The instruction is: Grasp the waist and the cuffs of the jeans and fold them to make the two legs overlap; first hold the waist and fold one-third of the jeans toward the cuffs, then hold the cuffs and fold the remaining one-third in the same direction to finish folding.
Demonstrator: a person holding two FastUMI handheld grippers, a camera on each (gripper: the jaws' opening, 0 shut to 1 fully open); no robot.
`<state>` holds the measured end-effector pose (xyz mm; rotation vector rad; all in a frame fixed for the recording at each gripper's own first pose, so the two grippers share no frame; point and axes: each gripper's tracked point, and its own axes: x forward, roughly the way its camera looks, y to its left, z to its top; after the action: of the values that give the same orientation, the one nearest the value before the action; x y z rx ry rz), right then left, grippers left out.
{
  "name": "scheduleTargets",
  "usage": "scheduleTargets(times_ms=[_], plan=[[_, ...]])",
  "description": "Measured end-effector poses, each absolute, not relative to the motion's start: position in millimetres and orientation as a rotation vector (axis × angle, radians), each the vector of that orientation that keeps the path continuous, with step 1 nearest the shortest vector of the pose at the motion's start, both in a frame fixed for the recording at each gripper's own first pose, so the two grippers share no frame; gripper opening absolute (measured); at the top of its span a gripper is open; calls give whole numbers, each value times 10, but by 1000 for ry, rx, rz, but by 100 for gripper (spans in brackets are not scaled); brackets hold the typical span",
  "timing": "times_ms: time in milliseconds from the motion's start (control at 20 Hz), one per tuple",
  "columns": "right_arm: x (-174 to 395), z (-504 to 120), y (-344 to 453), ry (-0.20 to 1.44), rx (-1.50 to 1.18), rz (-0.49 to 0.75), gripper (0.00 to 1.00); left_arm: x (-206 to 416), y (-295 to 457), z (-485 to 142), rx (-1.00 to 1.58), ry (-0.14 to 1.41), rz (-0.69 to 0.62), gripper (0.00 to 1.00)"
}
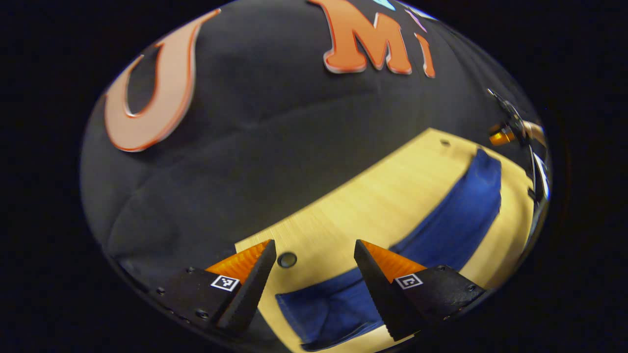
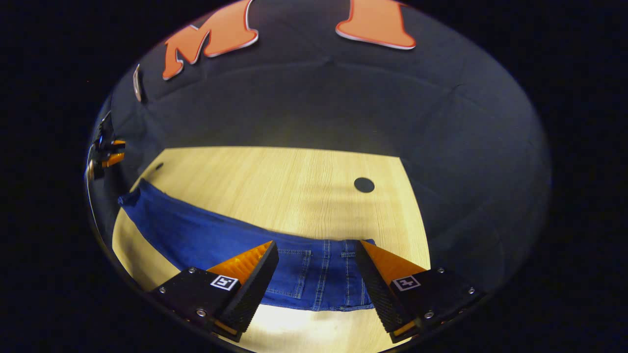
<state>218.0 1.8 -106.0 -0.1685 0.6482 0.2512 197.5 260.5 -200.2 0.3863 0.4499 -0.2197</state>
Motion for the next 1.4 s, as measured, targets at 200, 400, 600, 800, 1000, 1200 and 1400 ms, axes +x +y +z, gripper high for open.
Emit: scheduleTargets(times_ms=[200,400,600,800,1000,1200,1400], plan=[[2196,-981,-47,542,28,290,98,1543,1743,-1661,292,260,-192,98],[2257,-1012,-72,419,309,285,99,1114,721,-1510,214,161,-270,98],[2161,-1076,11,440,403,289,98,947,85,-1424,98,119,-300,98],[2206,-1394,-193,476,585,173,97,818,-51,-1511,-19,127,-246,98],[2220,-1999,-799,555,644,-3,97,616,-106,-1466,-25,116,-218,99],[2457,-2515,-1014,608,722,-132,97,525,-29,-1426,-12,131,-206,99],[2673,-2884,-1153,646,768,-199,97,512,111,-1362,21,132,-169,99]])
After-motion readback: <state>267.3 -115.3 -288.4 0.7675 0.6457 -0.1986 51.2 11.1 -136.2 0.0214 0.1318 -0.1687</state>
